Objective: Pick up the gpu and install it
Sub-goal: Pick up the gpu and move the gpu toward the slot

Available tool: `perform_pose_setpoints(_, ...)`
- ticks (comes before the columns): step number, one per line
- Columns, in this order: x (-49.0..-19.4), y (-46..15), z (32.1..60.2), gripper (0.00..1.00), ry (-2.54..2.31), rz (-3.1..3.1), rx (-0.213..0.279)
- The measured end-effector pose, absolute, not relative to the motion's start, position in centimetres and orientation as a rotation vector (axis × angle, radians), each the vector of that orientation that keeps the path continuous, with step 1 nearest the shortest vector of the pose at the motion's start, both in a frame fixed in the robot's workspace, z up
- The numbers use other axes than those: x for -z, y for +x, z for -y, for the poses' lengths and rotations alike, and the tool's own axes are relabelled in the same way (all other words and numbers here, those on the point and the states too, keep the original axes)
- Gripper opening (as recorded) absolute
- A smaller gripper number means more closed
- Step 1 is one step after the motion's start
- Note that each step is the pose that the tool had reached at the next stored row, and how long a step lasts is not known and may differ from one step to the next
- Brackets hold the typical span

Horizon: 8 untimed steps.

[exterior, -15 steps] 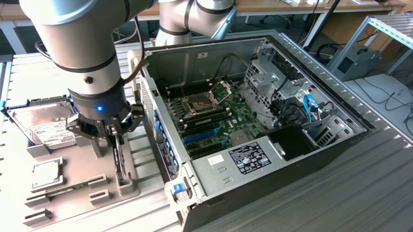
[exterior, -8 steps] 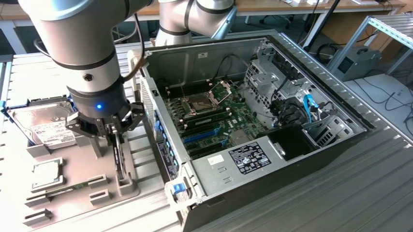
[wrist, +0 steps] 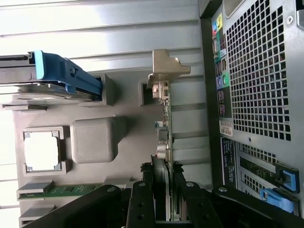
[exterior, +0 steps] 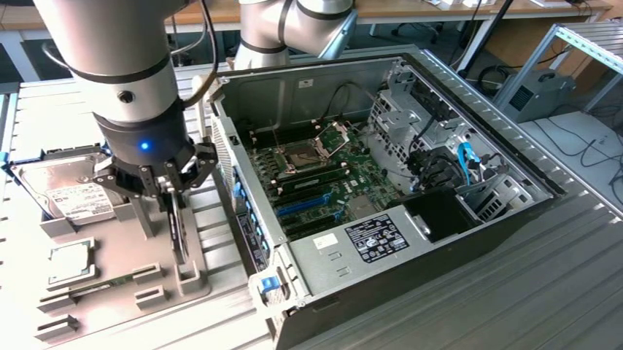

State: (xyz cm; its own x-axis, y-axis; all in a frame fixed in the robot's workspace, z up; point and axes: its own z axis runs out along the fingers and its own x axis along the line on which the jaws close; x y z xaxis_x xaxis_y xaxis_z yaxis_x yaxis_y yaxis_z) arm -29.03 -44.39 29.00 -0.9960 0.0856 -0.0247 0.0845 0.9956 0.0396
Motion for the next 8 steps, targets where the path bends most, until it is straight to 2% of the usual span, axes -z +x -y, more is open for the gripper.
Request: perform_pose_setpoints(8, -32.8, -29.0, 44.4, 0.27, 0.133, -3.112, -0.060)
